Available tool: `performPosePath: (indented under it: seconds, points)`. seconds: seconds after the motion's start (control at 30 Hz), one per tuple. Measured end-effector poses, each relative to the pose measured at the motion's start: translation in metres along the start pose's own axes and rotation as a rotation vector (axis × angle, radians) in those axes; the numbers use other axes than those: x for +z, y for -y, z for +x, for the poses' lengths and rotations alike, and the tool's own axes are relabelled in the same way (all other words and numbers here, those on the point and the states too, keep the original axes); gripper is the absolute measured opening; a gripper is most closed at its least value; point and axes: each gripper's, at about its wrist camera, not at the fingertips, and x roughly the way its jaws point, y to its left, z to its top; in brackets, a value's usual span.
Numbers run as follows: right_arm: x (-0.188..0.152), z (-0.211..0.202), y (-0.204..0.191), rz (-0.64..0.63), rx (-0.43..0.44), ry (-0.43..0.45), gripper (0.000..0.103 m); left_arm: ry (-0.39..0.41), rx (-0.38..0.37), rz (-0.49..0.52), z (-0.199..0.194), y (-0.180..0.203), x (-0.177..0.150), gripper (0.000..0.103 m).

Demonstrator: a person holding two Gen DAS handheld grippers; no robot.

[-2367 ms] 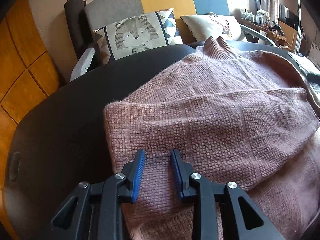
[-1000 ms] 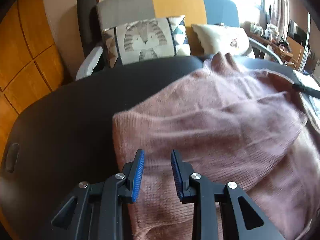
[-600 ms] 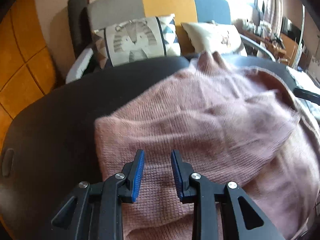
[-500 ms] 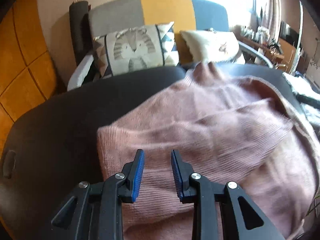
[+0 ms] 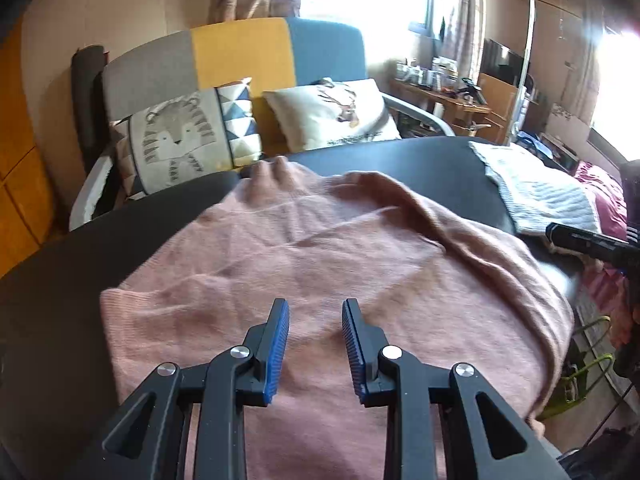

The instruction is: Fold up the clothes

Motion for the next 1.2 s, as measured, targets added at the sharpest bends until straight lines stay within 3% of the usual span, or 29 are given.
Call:
performPosePath:
  seconds: [0.07,0.13,0.17,0.27,0.37,0.53,0.7,0.73,0.8,0.83,0.97,1.1,1.2]
  points:
    - [-0.002,-0.013,0.006,0.039,0.01,0.029,0.045,0.001,-0.005,0.008,-0.004,0.009,0.0,0.027]
    - [-0.004,-0.025,0.012,0.069,0.004,0.054,0.055,0.001,-0.01,0.015,-0.008,0.017,-0.001,0.027]
    - [-0.009,-0.029,0.015,0.05,-0.059,0.049,0.059,0.002,-0.012,0.019,-0.009,0.021,-0.001,0.027]
    - [-0.03,-0.035,0.026,0.019,-0.212,-0.002,0.059,-0.001,-0.022,0.029,-0.014,0.034,-0.002,0.027]
    - [-0.063,-0.037,0.029,-0.004,-0.305,-0.077,0.059,-0.012,-0.037,0.034,-0.013,0.044,-0.003,0.027]
    - [-0.103,-0.028,0.02,-0.023,-0.316,-0.17,0.059,-0.034,-0.074,0.041,-0.009,0.061,-0.005,0.027]
    - [-0.12,0.006,0.006,-0.172,-0.402,-0.275,0.059,-0.036,-0.128,0.037,-0.013,0.073,-0.005,0.027]
    - [-0.121,0.006,0.008,-0.186,-0.418,-0.287,0.054,-0.036,-0.139,0.035,-0.014,0.075,-0.006,0.027]
    - [-0.116,0.003,0.013,-0.185,-0.444,-0.303,0.033,-0.042,-0.148,0.029,-0.015,0.076,-0.008,0.027]
    - [-0.11,-0.001,0.017,-0.161,-0.445,-0.301,0.011,-0.046,-0.151,0.025,-0.015,0.075,-0.01,0.027]
    - [-0.08,-0.032,0.036,0.032,-0.376,-0.234,0.011,-0.06,-0.187,0.002,-0.012,0.071,-0.015,0.027]
    - [-0.042,-0.06,0.047,0.298,-0.117,-0.097,0.011,-0.014,-0.305,0.008,-0.019,0.077,-0.014,0.027]
    - [-0.013,-0.056,0.035,0.356,0.025,-0.043,0.011,0.036,-0.415,0.033,-0.029,0.084,-0.014,0.027]
